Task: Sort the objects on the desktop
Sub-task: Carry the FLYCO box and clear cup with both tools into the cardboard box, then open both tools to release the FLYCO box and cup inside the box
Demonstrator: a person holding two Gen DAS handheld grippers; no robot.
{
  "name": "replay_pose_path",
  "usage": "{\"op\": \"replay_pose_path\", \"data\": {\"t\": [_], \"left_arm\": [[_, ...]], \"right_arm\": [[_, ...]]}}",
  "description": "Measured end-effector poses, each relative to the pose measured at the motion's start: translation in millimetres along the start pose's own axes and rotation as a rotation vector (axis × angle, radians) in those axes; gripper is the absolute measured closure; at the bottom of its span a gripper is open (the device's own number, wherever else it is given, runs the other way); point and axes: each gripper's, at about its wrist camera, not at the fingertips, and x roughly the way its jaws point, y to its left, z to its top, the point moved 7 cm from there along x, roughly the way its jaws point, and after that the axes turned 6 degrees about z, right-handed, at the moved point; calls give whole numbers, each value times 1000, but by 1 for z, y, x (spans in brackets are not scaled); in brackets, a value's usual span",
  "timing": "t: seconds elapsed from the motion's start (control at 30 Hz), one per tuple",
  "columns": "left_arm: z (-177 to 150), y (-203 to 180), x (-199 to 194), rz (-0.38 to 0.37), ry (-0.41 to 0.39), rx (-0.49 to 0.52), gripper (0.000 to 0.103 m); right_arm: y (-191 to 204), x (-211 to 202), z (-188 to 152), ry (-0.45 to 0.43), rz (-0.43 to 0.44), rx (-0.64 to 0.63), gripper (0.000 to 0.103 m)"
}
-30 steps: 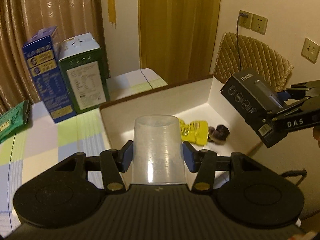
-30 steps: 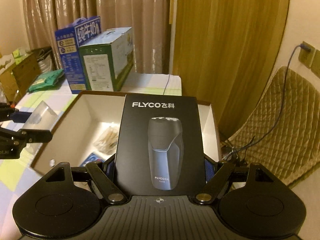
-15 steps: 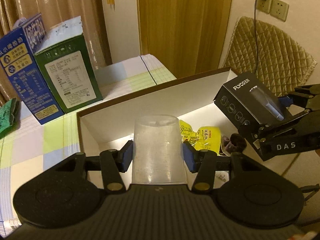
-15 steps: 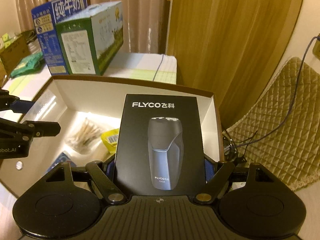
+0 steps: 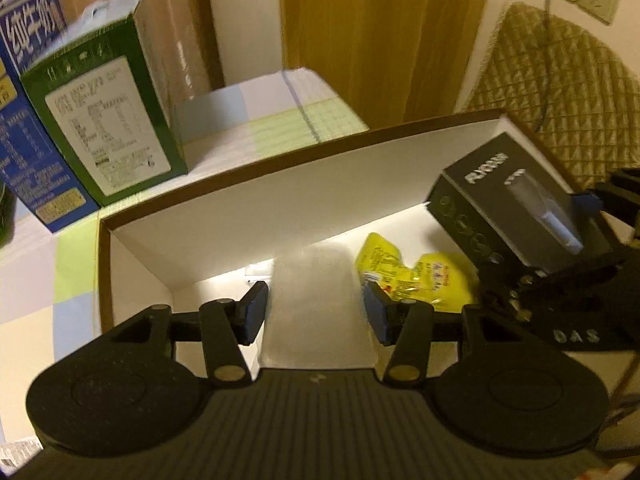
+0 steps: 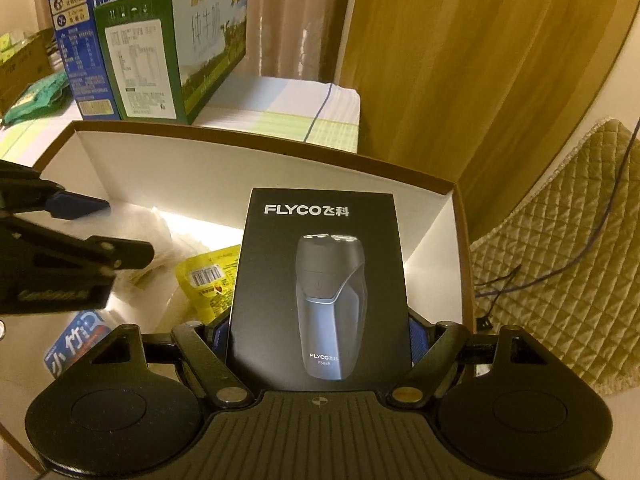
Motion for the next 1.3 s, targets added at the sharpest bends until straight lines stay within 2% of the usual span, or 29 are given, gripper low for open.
{"op": "replay_pose_path", "data": {"t": [0.23,0.3,0.43,0.5,0.57,0.73,0.8,0.87,1.0,1.3], "left_arm": [[-1,4,17,18,23,12,55],[-1,3,18,18,24,13,51],[-1,4,19,23,25,20,50],[-1,6,19,26,26,23,48],[-1,7,15,23,22,24,47],[-2,11,-4,13,-7,32,35],[-3,13,-14,16,-24,34,28],[-6,15,-25,10,-36,30,27],[-16,16,-47,1,-44,18,19],[-50,20,-90,-10,-37,3,17]], "right_arm": [[-2,4,2,-1,-1,-2,27],[-3,6,2,-4,-6,-5,26],[-4,3,9,-62,-9,-16,26],[-2,0,11,-78,-2,-27,22],[-1,-5,10,-95,6,-36,10],[8,-21,-3,-100,35,-44,3],[11,-29,-10,-103,51,-34,2],[16,-35,-16,-98,72,-19,2],[23,-49,-30,-90,94,23,2],[43,-82,-49,-103,131,101,2]]}}
